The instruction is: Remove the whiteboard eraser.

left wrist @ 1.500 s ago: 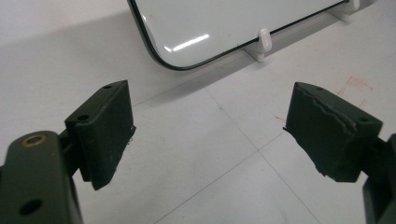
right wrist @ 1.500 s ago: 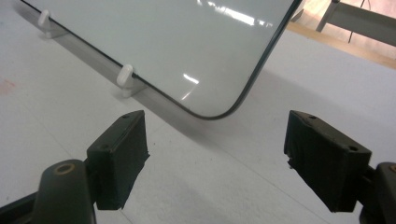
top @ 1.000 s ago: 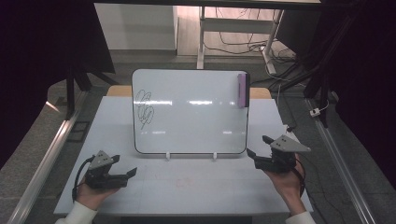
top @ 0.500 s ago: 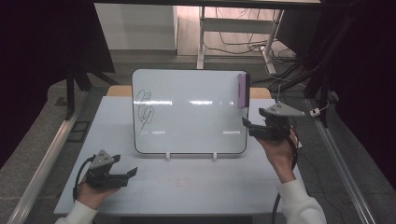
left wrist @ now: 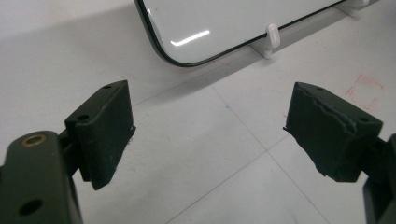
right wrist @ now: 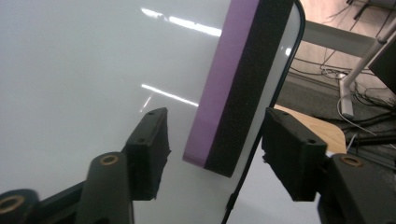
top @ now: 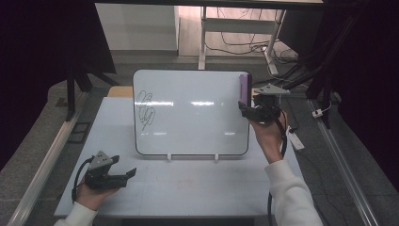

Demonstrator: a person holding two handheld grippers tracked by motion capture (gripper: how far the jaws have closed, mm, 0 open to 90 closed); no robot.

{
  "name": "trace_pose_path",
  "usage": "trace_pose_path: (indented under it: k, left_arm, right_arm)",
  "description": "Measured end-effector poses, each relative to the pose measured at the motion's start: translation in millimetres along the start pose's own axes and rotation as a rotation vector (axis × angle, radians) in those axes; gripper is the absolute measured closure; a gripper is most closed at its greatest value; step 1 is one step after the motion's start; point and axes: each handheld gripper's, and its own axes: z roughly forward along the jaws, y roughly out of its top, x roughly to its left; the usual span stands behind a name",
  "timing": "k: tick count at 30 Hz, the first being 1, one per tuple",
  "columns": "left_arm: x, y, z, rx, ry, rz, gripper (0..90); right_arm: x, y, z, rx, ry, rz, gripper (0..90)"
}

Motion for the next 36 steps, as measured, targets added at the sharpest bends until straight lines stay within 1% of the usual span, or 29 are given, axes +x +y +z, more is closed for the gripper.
trace_pose_path:
  k: [2,5,7,10,15,18,22,25,27,28,29,30,33,36]
  left_arm:
    - [-0.1,0.0,0.1,0.0,0.0,0.001,15.6]
    - [-0.3,0.1,-0.2,-0.002,0.002,0.003,15.6]
    - [-0.3,0.2,-0.2,-0.004,0.003,0.003,15.5]
    - [-0.3,0.2,0.1,-0.002,0.005,0.004,15.5]
    - [-0.6,0.3,0.2,0.0,0.006,0.008,15.4]
    - [-0.7,0.3,0.3,0.0,0.006,0.008,15.3]
    - [-0.5,0.3,0.1,-0.001,0.008,0.008,15.4]
    - [-0.5,0.4,0.2,-0.002,0.009,0.007,15.4]
    - [-0.8,0.7,0.3,-0.004,0.008,0.008,15.3]
    - [-0.9,0.9,0.1,-0.005,0.007,0.009,15.4]
    - [-1.0,1.0,0.1,-0.006,0.007,0.009,15.4]
    - [-0.9,1.1,0.2,-0.006,0.006,0.007,15.3]
    - [-1.0,1.2,1.0,-0.005,0.004,0.006,15.4]
    - [-2.7,2.1,1.6,-0.002,0.003,0.01,15.4]
  right_arm:
    - [-1.2,0.1,2.3,0.008,-0.005,0.008,44.3]
    - [-2.6,-0.2,2.5,0.005,-0.003,0.027,50.3]
    - [-3.1,-0.3,2.9,0.007,0.003,0.033,51.2]
    - [-2.9,-0.5,2.6,0.003,0.002,0.032,52.1]
    - [-3.6,-0.9,2.2,-0.003,0.01,0.049,54.9]
    - [-2.7,-0.8,2.5,-0.003,0.004,0.052,57.1]
    - [-1.6,-0.3,2.1,-0.003,-0.006,0.068,60.8]
    - [-1.0,-0.8,0.6,-0.015,-0.012,0.064,63.4]
    - [-0.5,-2.1,-1.4,-0.035,-0.018,0.058,64.6]
    - [-0.4,-2.8,-3.6,-0.051,-0.011,0.059,65.0]
    - [-0.4,-2.8,-3.6,-0.051,-0.011,0.059,65.0]
    - [1.3,-3.3,-9.3,-0.079,0.003,0.061,65.4]
    - [7.3,-6.6,-15.6,-0.088,0.03,0.043,65.5]
    - [13.8,-13.8,-19.4,-0.093,0.065,0.028,65.5]
